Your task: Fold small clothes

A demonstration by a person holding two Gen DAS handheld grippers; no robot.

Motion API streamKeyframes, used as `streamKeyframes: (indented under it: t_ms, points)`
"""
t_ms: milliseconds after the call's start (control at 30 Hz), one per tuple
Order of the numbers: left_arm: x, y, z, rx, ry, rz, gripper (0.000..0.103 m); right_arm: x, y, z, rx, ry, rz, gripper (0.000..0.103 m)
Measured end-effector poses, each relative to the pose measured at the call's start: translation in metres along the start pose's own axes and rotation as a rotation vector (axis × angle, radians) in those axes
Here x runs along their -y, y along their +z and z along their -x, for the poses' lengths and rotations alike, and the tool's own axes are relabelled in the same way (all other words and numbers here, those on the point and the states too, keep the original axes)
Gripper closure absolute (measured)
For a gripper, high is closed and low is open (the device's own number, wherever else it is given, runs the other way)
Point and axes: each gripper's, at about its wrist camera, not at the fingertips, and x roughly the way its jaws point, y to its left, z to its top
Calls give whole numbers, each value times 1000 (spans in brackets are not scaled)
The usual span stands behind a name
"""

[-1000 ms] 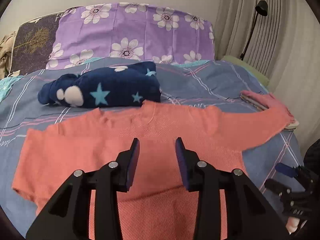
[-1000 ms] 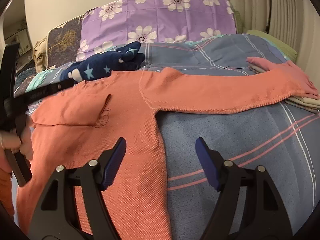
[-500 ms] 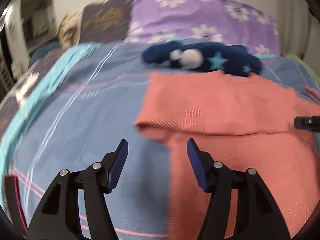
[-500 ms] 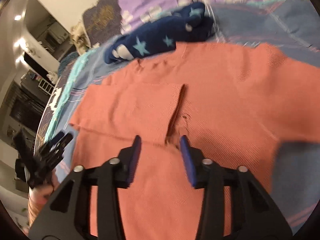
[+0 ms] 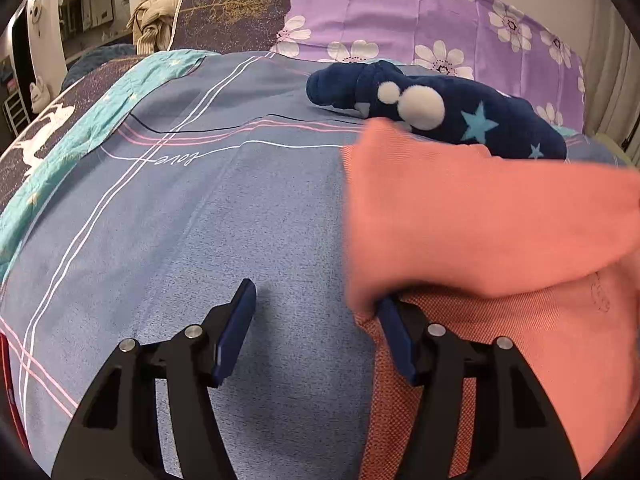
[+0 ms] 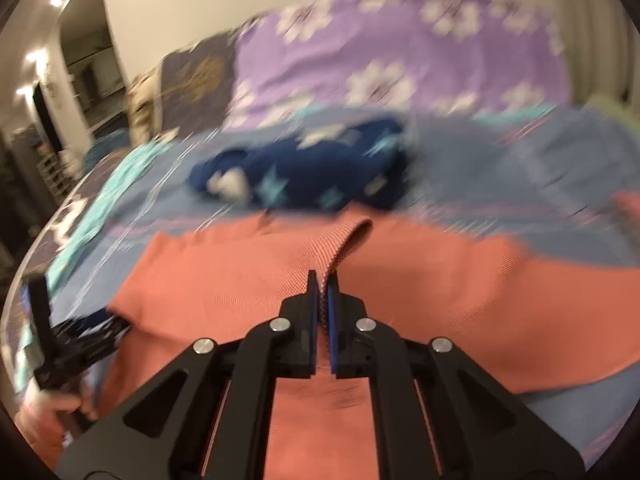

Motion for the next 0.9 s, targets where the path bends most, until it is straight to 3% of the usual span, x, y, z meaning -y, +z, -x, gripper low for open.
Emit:
streamKeyframes:
  t_ms: [133,233,367,433,500,567,667,767,833,900]
  points:
    - [7,-1,2,11,15,-37,40,49,-11,-40,-150,56,-93,96]
    - [8,-2,4,16,24,-46,40,79,-32,-64,-246,19,-192,93]
    - [5,-5,9,18,19,-59,41,91,-43,-60,-239,54,-256,93]
    - [7,-6,16,33,19,-79,48,86,-39,-47,-213,27,-229,90]
    - [9,-6,28,57,-1,-83,72,82,-34,-36,-183,54,-212,89]
    - [10,-2,42,94,-28,-57,87,75,-31,-27,-157,118,-197,89]
    - [20,11,63,165,-85,-53,88,59,-29,-30,-159,219,-178,90]
    - [39,20,62,187,-136,-91,88,52,-37,-49,-210,198,-164,84]
    - [51,24,44,140,-181,-103,87,61,-53,-72,-294,136,-210,86]
    - [60,18,8,37,-151,-117,83,66,-62,-72,-252,159,-234,90]
